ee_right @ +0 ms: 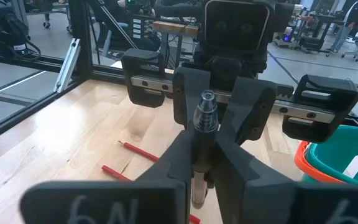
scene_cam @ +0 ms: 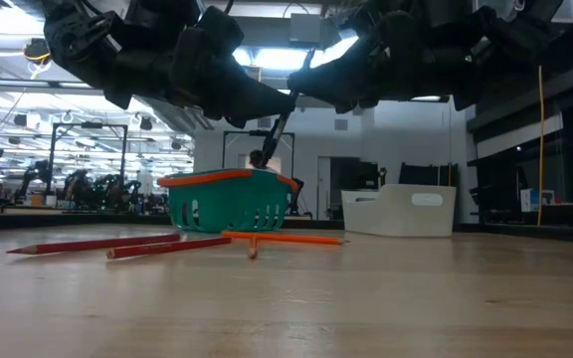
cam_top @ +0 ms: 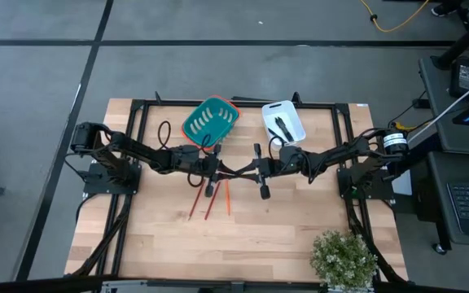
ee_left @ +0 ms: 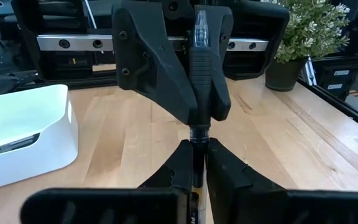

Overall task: Sort pens & pencils
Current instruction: Put the black pen into the white bin

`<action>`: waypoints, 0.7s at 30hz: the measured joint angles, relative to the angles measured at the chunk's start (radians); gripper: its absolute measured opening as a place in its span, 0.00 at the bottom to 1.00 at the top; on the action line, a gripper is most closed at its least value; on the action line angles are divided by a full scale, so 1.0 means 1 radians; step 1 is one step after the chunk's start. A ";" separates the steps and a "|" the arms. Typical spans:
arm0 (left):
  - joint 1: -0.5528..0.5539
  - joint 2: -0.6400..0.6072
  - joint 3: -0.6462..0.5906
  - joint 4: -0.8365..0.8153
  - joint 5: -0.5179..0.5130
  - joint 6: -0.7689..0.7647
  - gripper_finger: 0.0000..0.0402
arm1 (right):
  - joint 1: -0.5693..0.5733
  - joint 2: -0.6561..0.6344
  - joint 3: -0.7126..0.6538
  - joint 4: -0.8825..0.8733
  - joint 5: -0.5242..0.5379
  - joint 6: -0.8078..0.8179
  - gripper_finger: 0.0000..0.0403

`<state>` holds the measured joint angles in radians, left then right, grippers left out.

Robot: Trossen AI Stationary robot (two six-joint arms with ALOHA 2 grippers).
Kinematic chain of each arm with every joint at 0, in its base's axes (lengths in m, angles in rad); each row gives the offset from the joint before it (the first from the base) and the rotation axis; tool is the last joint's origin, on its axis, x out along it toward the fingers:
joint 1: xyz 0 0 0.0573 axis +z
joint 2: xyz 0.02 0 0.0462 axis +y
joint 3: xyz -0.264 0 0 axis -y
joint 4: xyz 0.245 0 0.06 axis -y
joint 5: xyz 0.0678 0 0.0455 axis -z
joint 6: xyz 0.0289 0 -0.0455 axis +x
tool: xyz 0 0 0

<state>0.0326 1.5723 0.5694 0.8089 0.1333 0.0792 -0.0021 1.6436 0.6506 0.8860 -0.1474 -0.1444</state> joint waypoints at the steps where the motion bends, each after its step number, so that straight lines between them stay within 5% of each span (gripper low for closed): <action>1: 0.000 0.000 0.000 0.000 0.000 0.000 0.07 | -0.001 0.000 0.000 0.000 -0.001 0.001 0.10; 7: 0.000 0.000 0.000 0.001 0.001 0.002 0.18 | -0.003 0.000 0.000 0.000 -0.014 -0.006 0.10; 21: 0.000 -0.004 -0.001 -0.069 -0.064 0.037 0.24 | -0.023 -0.022 -0.001 -0.076 -0.012 -0.012 0.10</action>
<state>0.0326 1.5683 0.5686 0.7401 0.0696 0.1161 -0.0255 1.6215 0.6500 0.8096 -0.1596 -0.1562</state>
